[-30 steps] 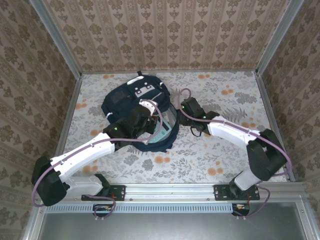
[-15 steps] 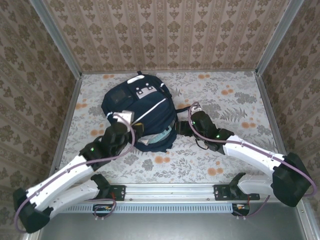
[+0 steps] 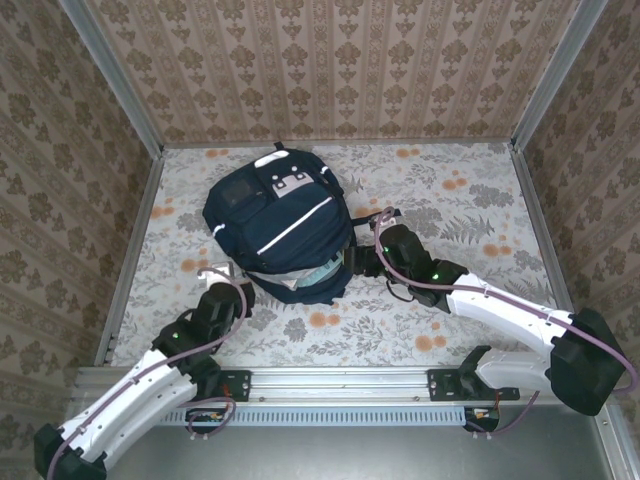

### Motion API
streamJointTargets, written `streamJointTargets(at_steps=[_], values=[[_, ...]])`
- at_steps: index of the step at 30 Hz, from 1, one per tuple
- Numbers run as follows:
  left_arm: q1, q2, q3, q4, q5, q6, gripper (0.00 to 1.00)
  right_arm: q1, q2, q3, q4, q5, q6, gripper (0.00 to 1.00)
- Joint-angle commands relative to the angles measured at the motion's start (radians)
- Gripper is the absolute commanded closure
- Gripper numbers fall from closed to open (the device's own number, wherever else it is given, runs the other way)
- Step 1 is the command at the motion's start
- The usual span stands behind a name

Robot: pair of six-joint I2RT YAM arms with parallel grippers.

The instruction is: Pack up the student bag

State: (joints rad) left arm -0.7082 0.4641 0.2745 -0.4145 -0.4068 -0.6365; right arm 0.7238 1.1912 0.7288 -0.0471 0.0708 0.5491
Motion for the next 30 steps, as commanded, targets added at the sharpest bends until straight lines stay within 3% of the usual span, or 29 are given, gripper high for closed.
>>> streamJointTargets(at_steps=[1,11,19,21,26,30], values=[[0.026,0.055,-0.002,0.061,0.073,-0.034,0.59,0.007,0.011,-0.012,0.048,-0.045,0.005,0.29],[0.03,0.123,-0.015,0.101,0.083,-0.063,0.58,0.021,0.237,0.046,0.245,-0.247,0.211,0.23],[0.032,0.095,-0.022,0.101,0.095,-0.052,0.57,0.034,0.301,0.125,0.253,-0.264,0.259,0.22],[0.032,0.094,-0.022,0.101,0.094,-0.05,0.56,0.033,0.313,0.118,0.285,-0.294,0.288,0.16],[0.032,0.094,-0.024,0.105,0.094,-0.051,0.56,0.038,0.34,0.104,0.358,-0.335,0.349,0.14],[0.033,0.094,-0.024,0.107,0.096,-0.049,0.55,0.047,0.347,0.129,0.299,-0.296,0.342,0.14]])
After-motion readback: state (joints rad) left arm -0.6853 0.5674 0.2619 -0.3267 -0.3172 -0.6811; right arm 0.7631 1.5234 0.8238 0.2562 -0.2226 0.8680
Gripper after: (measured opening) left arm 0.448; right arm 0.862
